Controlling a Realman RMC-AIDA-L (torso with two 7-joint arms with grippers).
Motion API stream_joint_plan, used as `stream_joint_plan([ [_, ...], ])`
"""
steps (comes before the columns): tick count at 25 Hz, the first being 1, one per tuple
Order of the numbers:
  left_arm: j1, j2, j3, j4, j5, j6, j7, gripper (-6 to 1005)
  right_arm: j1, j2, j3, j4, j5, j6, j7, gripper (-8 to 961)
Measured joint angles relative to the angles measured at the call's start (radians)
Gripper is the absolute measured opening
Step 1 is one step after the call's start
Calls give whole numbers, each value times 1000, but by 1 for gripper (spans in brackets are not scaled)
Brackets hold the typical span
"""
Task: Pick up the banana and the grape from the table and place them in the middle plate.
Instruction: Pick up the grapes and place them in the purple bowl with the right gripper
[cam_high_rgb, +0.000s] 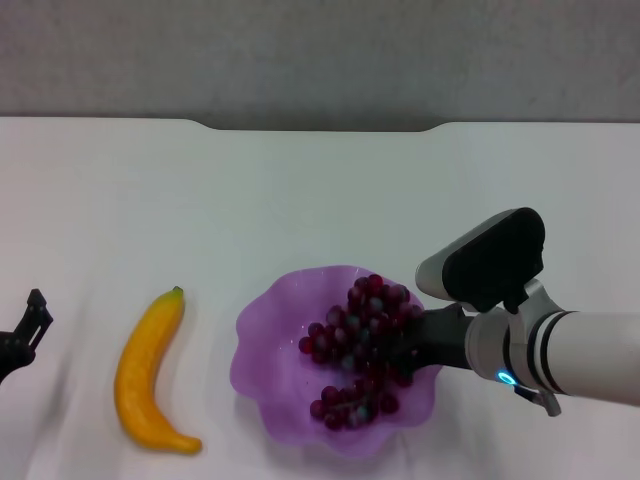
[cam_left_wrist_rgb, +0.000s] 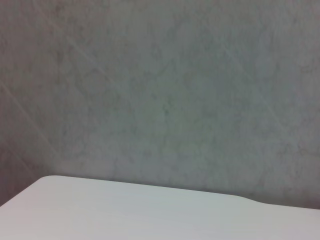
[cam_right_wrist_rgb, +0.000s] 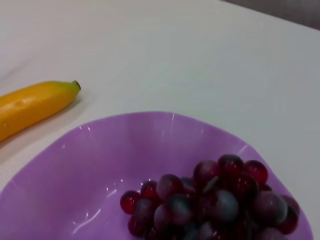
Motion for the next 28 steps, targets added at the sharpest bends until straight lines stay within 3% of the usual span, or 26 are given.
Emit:
stream_joint_plan([
  [4, 2, 0, 0, 0, 0, 0, 0, 877, -18, 0, -5, 21, -1, -28, -12, 284],
  [10, 4, 0, 0, 0, 0, 0, 0, 876, -58, -2, -14, 77, -5, -52, -37, 552],
  [15, 6, 0, 0, 0, 0, 0, 0, 876, -151, -2, -14, 162, -54, -123, -122, 763],
  [20, 8, 0, -8, 0, 0, 0, 0, 876, -223, -4, -23, 197, -125, -249, -139, 903],
  [26, 8, 0, -11, 0, 0, 0, 0, 876, -260, -5, -34, 151, -130, -419, -186, 901],
  [28, 9, 0, -11, 0, 0, 0, 0, 876, -268, -5, -50, 100, -126, -534, -201, 901],
])
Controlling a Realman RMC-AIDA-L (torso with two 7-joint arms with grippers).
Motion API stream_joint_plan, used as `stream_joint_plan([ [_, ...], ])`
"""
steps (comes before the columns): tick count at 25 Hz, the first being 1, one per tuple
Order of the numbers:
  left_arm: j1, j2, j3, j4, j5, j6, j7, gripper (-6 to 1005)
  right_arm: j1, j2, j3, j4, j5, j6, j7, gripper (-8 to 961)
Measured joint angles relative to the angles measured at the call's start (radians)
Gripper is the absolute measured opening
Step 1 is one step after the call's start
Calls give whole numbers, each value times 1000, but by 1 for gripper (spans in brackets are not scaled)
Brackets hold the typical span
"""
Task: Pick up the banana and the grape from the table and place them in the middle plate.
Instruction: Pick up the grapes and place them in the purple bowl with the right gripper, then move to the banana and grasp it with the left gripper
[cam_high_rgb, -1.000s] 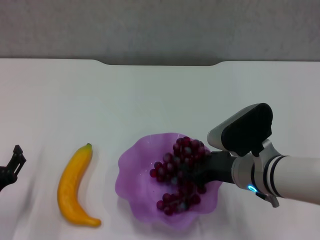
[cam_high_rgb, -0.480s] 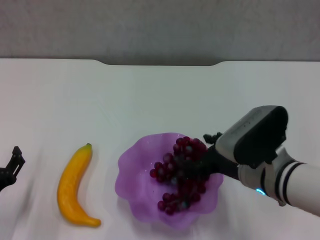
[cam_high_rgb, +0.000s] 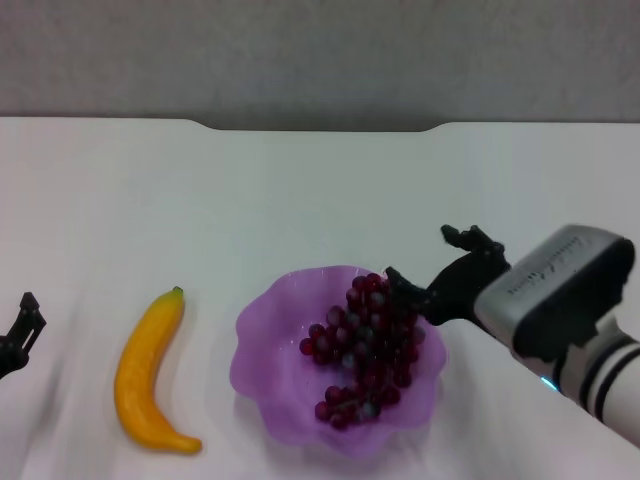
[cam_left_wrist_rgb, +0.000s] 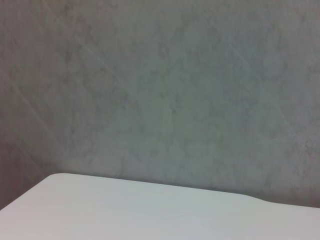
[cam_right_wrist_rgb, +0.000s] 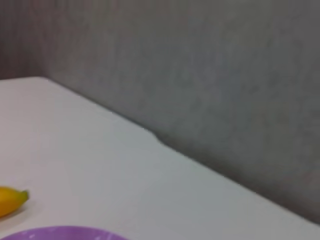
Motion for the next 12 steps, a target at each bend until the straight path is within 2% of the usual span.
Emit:
stream_joint_plan([
  [6, -1, -1, 7, 0, 5, 0, -1, 876, -12, 3, -103, -175, 5, -384, 0, 899],
  [7, -3, -1, 7, -1, 6, 0, -1, 876, -15, 4, -133, -244, 6, -533, 1, 899],
  [8, -4, -1, 7, -2, 7, 0, -1, 876, -15, 4, -133, -244, 6, -533, 1, 898],
  [11, -6, -1, 8, -4, 10, 0, -1, 876, -11, 5, -167, -332, 14, -683, 7, 898],
  [12, -6, -1, 8, -4, 10, 0, -1, 876, -5, 6, -189, -395, 20, -790, 12, 898],
])
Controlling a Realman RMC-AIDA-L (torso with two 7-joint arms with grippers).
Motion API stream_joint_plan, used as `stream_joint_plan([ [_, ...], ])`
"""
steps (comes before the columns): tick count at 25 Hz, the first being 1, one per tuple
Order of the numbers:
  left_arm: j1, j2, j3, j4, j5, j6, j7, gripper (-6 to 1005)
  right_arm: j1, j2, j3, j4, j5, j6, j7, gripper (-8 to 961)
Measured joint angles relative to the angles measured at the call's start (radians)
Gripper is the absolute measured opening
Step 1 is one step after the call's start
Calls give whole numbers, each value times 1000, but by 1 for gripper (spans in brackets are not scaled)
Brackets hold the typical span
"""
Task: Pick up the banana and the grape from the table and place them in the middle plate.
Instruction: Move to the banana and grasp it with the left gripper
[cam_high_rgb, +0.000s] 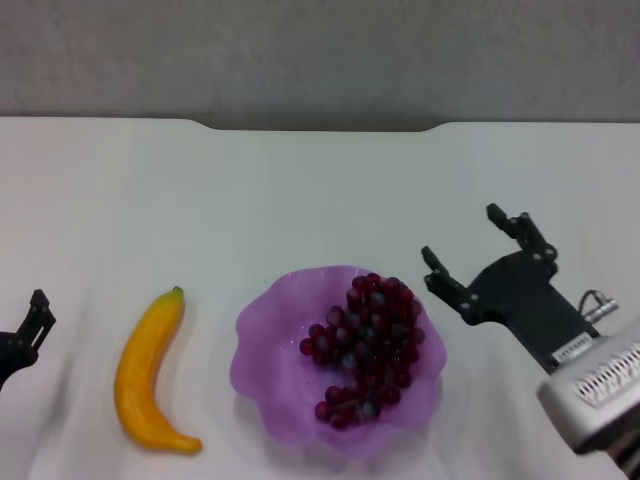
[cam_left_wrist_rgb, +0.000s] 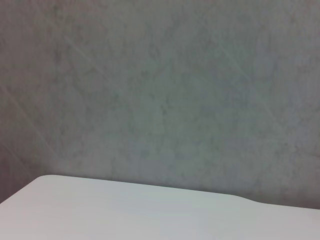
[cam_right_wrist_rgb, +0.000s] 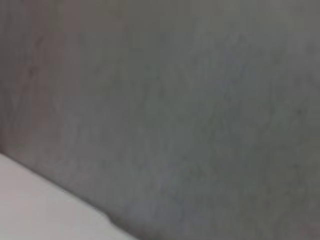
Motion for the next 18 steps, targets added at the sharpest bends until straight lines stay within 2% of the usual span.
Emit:
stream_joint_plan([
  [1, 0, 0, 0, 0, 0, 0, 0, 876, 0, 0, 0, 0, 0, 0, 0, 898],
  [5, 0, 0, 6, -4, 1, 0, 0, 876, 3, 5, -21, -125, 17, -192, 4, 897],
  [8, -1, -1, 14, -5, 2, -1, 0, 876, 3, 5, -27, -187, 104, -234, 8, 897],
  [13, -7, -2, 22, -5, 2, -23, -4, 876, 6, 2, -22, -261, 304, -231, 72, 896],
  [15, -13, -2, 39, -6, 2, -32, -9, 876, 20, 1, -27, -285, 401, -189, 142, 895],
  [18, -15, -2, 43, -7, 2, -35, -9, 876, 30, -2, -28, -293, 419, -145, 180, 895],
])
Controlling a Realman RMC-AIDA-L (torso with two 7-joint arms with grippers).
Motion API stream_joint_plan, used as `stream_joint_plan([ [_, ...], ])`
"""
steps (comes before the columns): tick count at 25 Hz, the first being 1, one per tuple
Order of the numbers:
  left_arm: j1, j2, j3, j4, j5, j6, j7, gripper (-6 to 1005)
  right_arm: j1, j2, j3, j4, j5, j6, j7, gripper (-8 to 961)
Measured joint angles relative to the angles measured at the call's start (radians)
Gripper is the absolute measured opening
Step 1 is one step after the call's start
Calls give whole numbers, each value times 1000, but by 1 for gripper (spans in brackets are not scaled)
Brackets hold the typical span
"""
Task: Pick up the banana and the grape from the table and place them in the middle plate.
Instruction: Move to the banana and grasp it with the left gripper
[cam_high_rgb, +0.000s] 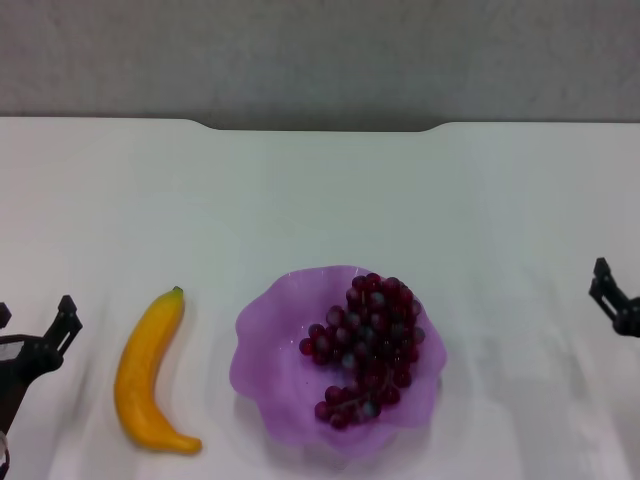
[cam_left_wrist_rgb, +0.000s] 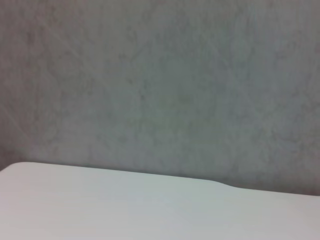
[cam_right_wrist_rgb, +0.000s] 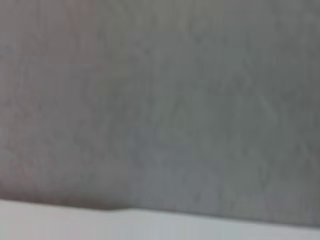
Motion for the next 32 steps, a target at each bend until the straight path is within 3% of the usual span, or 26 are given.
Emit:
stream_joint_plan([
  [7, -12, 1, 30, -1, 0, -4, 0, 877, 53, -3, 9, -8, -1, 183, 19, 894],
  [12, -24, 4, 63, -11, 1, -5, 0, 877, 91, -2, -11, -58, -18, 203, 12, 894],
  [16, -12, 18, 122, -98, 26, 25, 10, 877, 87, -1, -15, -71, -18, 202, 18, 894],
  [19, 5, 25, 104, -148, 79, 59, 24, 877, 88, -1, -15, -78, -18, 202, 18, 893],
  [20, 16, 39, 71, -203, 130, 63, 32, 877, 88, -1, -15, -79, -19, 202, 18, 893],
  [24, 23, 97, -6, -369, 212, -94, 36, 877, 90, -1, -16, -80, -18, 203, 16, 893],
  [28, 21, 141, -141, -553, 276, -436, 72, 877, 91, -1, -17, -80, -18, 205, 14, 893],
  [31, 23, 140, -246, -653, 292, -680, 167, 877, 91, -2, -17, -80, -23, 206, 14, 893],
  [32, 28, 122, -325, -720, 285, -828, 256, 877, 91, -1, -17, -80, -26, 206, 14, 893],
])
